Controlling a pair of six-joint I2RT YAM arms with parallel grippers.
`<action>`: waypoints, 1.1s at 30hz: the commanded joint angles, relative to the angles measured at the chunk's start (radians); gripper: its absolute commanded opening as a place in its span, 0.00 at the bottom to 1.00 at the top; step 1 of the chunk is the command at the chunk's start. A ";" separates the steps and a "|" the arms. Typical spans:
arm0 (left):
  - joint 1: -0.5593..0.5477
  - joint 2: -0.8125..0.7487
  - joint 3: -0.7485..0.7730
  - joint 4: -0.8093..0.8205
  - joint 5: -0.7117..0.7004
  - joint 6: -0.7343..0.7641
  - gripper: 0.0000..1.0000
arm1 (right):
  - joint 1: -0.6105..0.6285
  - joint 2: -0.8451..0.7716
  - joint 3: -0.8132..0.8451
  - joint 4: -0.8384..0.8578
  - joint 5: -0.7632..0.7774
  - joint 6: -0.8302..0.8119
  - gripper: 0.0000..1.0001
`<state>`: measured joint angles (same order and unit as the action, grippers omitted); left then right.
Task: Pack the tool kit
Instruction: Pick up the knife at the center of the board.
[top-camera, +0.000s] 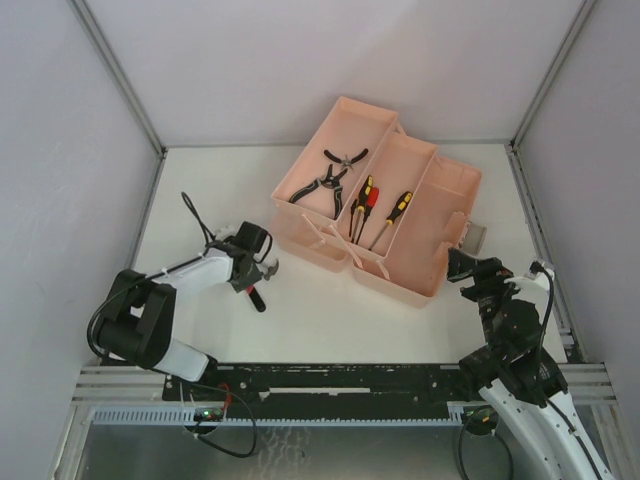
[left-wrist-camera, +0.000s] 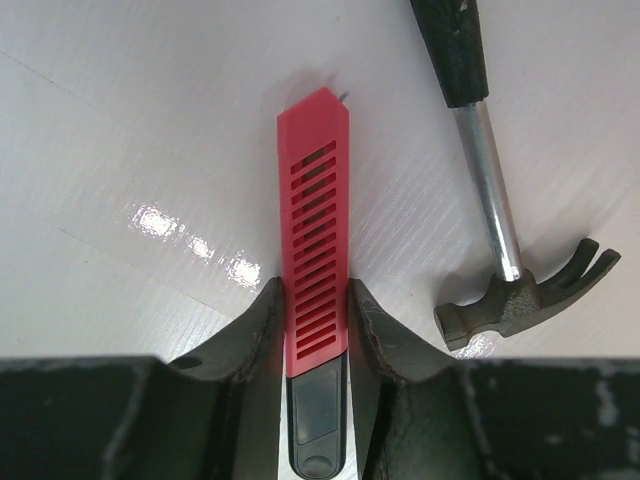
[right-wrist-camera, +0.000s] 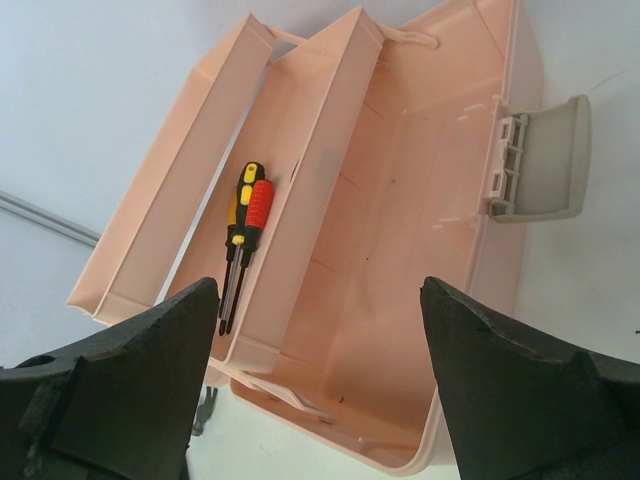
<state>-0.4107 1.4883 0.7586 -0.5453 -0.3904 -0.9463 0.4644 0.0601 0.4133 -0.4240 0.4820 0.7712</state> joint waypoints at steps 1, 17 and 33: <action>0.007 0.013 -0.075 0.048 0.081 -0.017 0.11 | -0.006 0.000 -0.001 0.010 0.012 0.012 0.82; 0.007 -0.525 -0.205 0.042 0.091 -0.027 0.00 | -0.005 0.022 0.001 0.251 -0.534 -0.198 0.81; -0.141 -0.972 -0.218 0.195 0.262 -0.106 0.00 | 0.154 0.336 0.018 0.542 -0.894 -0.100 0.64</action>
<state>-0.4728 0.5171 0.5457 -0.4698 -0.1787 -1.0031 0.5106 0.3225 0.4122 0.0078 -0.4171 0.6582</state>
